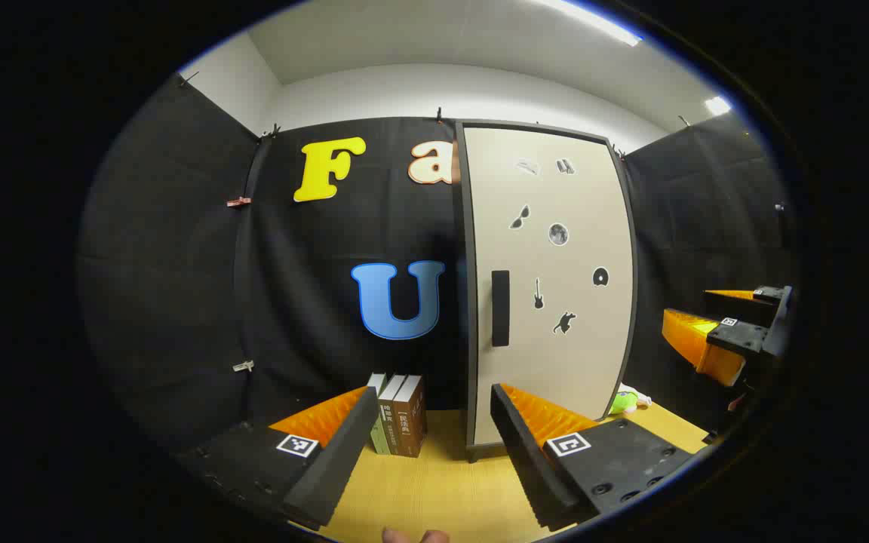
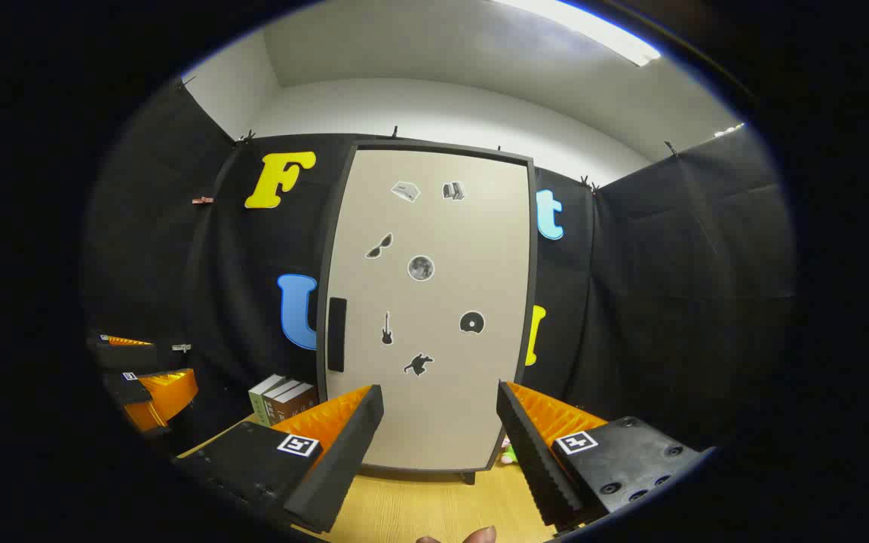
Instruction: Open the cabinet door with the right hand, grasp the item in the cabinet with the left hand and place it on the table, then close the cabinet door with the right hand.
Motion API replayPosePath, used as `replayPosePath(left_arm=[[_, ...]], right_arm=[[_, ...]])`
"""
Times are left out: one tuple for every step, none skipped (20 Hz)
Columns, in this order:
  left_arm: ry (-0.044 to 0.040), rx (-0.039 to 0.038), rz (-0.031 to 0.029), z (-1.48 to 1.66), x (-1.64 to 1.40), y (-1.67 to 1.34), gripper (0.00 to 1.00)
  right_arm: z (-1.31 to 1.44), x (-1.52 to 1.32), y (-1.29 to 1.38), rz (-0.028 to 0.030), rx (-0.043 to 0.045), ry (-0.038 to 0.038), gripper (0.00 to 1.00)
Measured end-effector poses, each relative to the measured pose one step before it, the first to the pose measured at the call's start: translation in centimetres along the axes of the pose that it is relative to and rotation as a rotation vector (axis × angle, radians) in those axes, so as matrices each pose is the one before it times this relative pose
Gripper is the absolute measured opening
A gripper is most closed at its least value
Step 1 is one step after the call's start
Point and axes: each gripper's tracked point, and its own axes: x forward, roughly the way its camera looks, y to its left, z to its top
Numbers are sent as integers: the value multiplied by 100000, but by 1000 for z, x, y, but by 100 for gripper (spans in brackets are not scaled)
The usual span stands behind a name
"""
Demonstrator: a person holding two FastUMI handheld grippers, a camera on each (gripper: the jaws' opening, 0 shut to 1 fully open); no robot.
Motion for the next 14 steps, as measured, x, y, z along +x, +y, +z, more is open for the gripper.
replayPosePath(left_arm=[[-371,595,-563,143,103,-202,94],[-311,200,-782,64,66,-166,94],[-218,10,-878,130,90,-286,94],[-325,143,-565,50,4,-218,94],[-54,68,-525,69,71,-200,94],[95,-37,-691,-71,44,-190,94],[-31,-197,-660,36,91,-232,94],[31,-277,-624,-78,-10,-165,94],[185,-156,-405,5,32,-83,94],[231,54,-463,-122,10,-24,94],[-79,185,-389,50,26,-46,94],[-207,126,-237,-3,48,63,94],[-106,-130,-195,-17,10,54,94],[63,-325,-92,-98,20,140,94]], right_arm=[[-67,-150,54,-295,-447,-95,98],[-52,-60,-36,-92,-351,145,98],[-96,-42,-133,-115,-163,387,98],[41,-50,-78,-243,101,23,98],[46,-69,-24,-192,100,130,98],[-19,-17,-27,-87,47,98,98],[3,-33,-70,-297,-74,-2,98],[-23,8,-83,-294,-127,237,98],[-40,-32,-27,-172,-18,176,97],[7,-54,-1,-280,108,-52,98],[99,-48,-55,-358,110,-163,98],[80,-40,-1,-229,84,-291,98],[-9,-25,26,-213,-178,-24,98],[-69,35,148,-59,-290,35,98]])
